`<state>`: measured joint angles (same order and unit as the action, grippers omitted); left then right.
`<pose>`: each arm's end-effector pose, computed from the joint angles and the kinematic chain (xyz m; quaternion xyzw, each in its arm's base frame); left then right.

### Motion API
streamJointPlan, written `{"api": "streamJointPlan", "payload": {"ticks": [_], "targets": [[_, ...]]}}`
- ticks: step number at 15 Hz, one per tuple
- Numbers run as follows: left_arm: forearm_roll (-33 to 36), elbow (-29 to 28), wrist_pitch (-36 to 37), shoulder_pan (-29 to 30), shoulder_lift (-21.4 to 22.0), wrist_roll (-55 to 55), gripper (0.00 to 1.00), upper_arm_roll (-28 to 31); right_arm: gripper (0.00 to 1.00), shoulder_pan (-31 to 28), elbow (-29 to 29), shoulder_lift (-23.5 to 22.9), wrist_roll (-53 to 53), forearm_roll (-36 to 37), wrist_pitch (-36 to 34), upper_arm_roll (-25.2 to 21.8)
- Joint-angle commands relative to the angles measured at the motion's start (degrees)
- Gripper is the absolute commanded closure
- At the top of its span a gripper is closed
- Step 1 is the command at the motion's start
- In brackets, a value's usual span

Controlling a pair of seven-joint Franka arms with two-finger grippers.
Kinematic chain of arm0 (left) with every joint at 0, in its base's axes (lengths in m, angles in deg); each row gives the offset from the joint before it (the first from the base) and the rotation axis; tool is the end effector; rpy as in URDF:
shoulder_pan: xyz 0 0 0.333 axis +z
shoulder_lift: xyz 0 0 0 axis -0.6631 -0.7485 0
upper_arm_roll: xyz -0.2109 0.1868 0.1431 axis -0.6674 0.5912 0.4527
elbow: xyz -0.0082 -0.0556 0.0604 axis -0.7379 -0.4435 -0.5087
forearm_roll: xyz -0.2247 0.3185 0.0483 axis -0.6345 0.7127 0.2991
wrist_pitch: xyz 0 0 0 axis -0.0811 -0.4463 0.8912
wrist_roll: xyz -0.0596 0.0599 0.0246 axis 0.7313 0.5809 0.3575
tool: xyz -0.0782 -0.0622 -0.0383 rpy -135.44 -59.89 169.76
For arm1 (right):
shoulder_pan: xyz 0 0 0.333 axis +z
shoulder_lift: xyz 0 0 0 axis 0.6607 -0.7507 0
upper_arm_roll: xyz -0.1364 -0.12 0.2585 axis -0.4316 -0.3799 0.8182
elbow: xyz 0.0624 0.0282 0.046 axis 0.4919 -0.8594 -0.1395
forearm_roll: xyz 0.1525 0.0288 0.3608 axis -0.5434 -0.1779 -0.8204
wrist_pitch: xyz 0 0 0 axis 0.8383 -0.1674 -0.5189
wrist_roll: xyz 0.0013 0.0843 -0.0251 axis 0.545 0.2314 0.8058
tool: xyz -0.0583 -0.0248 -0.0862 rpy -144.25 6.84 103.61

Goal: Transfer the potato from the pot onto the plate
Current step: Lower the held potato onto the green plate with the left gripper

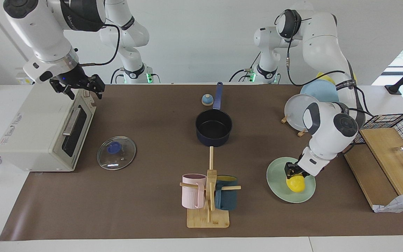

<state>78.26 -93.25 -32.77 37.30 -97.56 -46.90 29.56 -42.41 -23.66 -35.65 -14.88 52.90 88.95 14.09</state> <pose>0.7134 -0.1067 0.3497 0.9983 -0.0408 0.0254 0.0322 0.5473 -0.0132 0.5969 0.9981 0.0111 -0.0596 0.0144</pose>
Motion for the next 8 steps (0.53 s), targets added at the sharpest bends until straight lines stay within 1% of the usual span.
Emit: {"api": "streamJointPlan", "payload": {"ticks": [1,4,5,6,8], "targets": [[1.3,-2.4,-1.5,-0.3,0.6,-0.6,1.0,0.1,0.0,-0.3,-0.8,0.5,-0.9,-0.7,0.0,0.3],[1.3,-3.4,-1.0,0.1,1.3,-2.7,1.0,0.1,0.0,0.2,-0.8,0.6,-0.9,-0.8,0.1,0.4],[1.3,-3.2,-0.6,0.1,1.3,-2.9,0.62,0.1,0.0,0.1,-0.8,0.6,-0.9,-0.8,0.1,0.4],[1.9,-2.9,-0.3,-0.1,1.3,-2.9,0.01,0.2,0.0,-0.2,-0.8,0.5,-0.9,-0.8,0.1,0.4],[2.9,-1.6,0.4,-0.1,2.3,-2.9,0.0,0.1,0.0,-0.3,-0.8,0.6,-0.9,-0.8,0.1,0.4]]}}
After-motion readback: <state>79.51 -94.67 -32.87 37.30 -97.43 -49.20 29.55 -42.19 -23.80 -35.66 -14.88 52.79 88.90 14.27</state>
